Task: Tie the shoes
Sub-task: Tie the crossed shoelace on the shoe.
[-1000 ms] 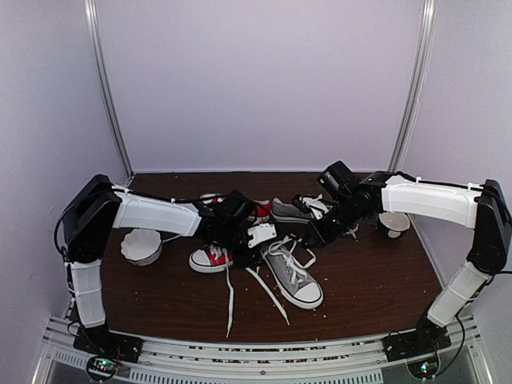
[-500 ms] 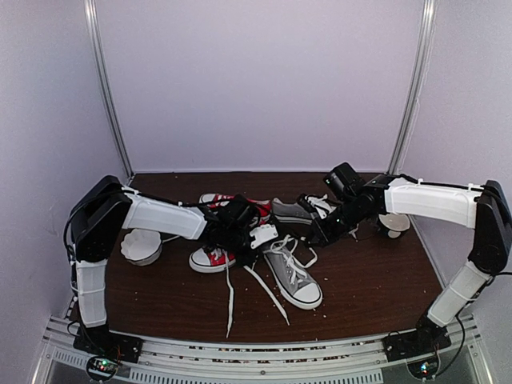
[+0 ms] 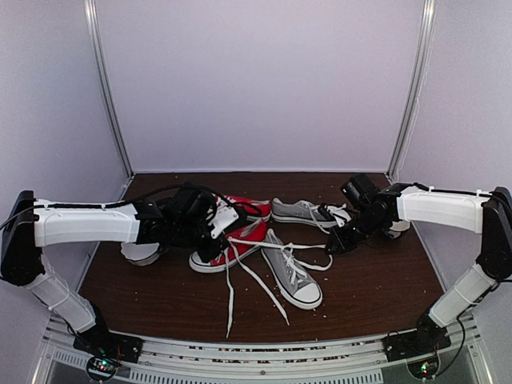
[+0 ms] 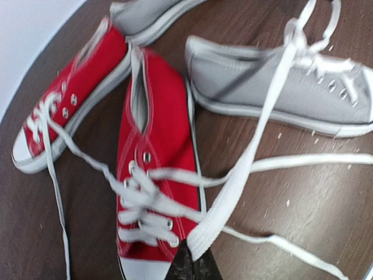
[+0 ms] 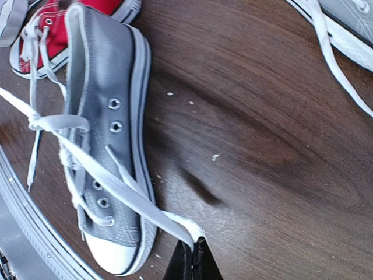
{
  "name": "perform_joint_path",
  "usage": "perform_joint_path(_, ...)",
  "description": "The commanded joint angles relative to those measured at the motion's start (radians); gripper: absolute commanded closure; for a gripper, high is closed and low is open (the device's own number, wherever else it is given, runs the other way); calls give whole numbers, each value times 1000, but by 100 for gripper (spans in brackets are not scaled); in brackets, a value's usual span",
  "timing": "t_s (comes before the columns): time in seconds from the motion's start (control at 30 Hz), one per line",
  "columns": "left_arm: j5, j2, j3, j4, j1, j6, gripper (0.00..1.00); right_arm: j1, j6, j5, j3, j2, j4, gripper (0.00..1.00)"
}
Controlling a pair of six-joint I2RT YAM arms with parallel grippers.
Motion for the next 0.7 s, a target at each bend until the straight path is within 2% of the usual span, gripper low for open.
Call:
perform_joint_path(0.0, -128, -27, -108, -167, 27, -145, 100, -57, 10, 79, -44, -7, 0, 100)
perform_joint_path(0.13, -153, -62, -133, -182, 44, -165, 100, -63, -14, 62, -43, 26, -4, 100)
perform_joint_path(0.33, -190, -47, -138, -259, 65, -189, 100, -82, -1, 115, -56, 65, 2, 100)
perform_joint_path(0.6, -199, -77, -160, -246, 72, -185, 100, -129, 21, -8, -99, 100, 76, 100)
perform_joint_path(0.67, -167, -74, -144, -242, 71, -152, 100, -124, 43, -113, -117, 106, 135, 100)
